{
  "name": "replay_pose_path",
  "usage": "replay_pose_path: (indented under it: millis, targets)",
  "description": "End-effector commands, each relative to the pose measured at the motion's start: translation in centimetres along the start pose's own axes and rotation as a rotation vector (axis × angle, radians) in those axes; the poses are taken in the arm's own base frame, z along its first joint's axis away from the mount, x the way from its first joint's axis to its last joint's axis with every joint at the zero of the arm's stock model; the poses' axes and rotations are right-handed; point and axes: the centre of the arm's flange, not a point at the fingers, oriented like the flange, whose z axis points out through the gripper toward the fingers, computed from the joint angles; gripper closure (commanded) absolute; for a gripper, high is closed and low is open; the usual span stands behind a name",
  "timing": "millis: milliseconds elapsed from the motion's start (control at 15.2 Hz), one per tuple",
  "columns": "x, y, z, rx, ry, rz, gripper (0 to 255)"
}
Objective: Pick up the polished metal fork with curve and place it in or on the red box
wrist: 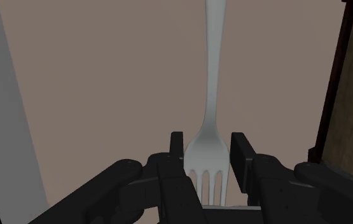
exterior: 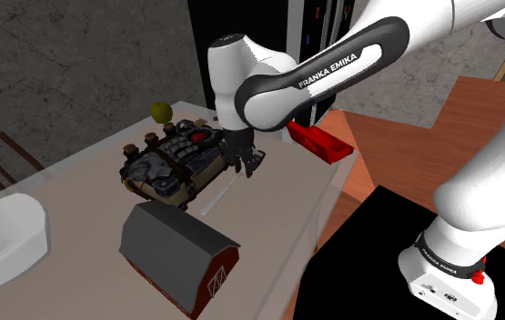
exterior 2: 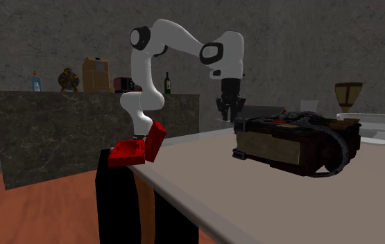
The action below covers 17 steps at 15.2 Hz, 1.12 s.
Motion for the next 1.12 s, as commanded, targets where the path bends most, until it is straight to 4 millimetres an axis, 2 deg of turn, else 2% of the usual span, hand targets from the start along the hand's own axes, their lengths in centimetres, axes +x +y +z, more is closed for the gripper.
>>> replay_pose_path:
  millis: [0,858,1056]
  targets:
    - [0.1,0.1,-1.0,0.0,0.0,0.0,255]
    - [0.5,0.0,-7.6,0.0,0.0,0.0,255]
    - [4.3,1.0,-7.4,0.0,0.0,0.0,255]
